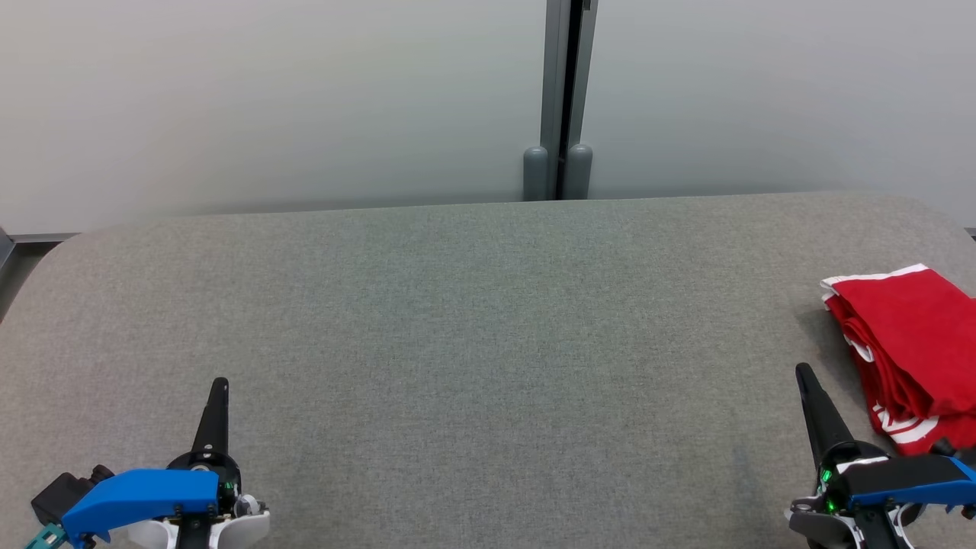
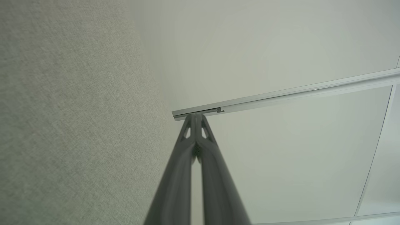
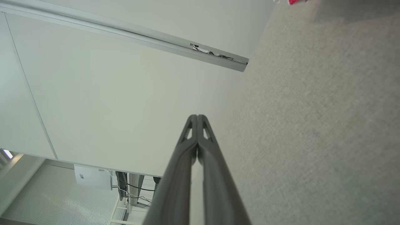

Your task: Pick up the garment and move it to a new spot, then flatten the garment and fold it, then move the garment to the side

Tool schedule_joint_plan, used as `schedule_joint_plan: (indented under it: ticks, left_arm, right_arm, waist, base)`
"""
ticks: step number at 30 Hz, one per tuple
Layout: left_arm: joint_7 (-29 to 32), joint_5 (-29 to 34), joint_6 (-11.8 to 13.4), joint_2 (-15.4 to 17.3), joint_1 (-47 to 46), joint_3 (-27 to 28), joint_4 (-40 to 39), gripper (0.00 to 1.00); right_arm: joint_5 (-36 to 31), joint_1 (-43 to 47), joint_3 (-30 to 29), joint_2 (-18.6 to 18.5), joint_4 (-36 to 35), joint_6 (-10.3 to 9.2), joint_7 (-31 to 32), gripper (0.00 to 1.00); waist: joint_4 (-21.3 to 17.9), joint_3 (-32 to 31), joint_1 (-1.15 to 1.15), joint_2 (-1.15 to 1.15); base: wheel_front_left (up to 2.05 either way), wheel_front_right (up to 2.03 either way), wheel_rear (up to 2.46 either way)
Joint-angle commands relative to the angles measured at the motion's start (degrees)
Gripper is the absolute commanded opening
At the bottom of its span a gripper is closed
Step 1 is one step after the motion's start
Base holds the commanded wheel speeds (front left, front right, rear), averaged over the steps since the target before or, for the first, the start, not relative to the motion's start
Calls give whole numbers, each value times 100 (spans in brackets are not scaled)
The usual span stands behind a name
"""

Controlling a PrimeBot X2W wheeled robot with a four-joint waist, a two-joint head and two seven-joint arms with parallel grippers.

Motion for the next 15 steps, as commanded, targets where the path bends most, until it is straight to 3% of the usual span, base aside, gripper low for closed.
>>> schedule_joint_plan:
  ticks: [1, 15]
  left_arm:
    - [40, -122, -45, -25, -133, 53, -49, 0]
    - [184, -557, -108, -94, -183, 191, -75, 0]
  right_arm:
    - [154, -133, -26, 15, -28, 5, 23, 0]
    - [724, -144, -68, 31, -17, 6, 98, 0]
  waist:
    - [2, 1, 0, 0]
    - [13, 7, 0, 0]
  base:
    - [0, 0, 0]
    - [0, 0, 0]
